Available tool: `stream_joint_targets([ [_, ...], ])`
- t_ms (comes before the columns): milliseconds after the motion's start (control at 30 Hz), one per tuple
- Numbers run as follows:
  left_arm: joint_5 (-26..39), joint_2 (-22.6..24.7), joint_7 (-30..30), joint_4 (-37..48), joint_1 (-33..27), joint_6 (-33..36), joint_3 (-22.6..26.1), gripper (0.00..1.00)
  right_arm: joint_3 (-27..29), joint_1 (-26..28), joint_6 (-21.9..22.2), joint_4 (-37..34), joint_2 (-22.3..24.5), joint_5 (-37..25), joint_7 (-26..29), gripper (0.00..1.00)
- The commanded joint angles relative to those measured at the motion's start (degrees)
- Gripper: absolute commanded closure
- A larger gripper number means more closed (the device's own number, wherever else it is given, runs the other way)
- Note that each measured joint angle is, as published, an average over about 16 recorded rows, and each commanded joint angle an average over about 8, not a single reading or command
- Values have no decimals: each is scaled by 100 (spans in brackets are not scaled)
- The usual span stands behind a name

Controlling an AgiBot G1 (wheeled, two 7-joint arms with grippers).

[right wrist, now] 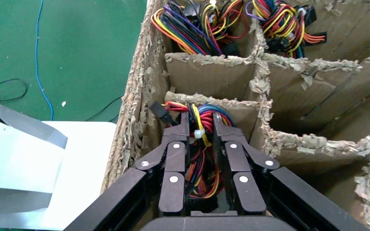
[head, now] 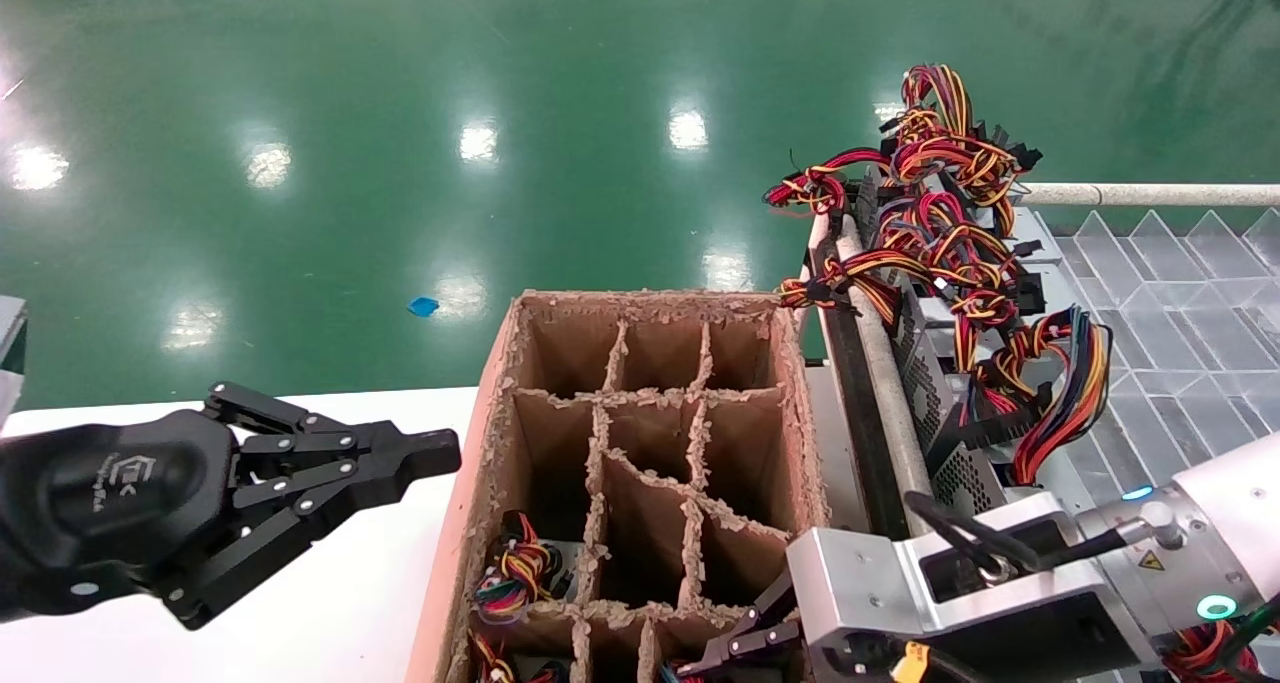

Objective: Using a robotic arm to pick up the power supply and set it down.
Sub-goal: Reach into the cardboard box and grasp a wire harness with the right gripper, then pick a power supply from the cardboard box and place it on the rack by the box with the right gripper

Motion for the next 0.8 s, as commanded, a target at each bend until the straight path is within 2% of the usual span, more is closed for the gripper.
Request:
stream_joint_targets([
  [33,0,0,0,0,0,0,0,100,6,-10,-3,-23,9,15,-24,100],
  [467,0,0,0,0,0,0,0,100,151,-99,-17,-83,159,339,-186,100],
  [800,0,0,0,0,0,0,0,100,488,-119,-161,-129,331,1073,-481,100],
])
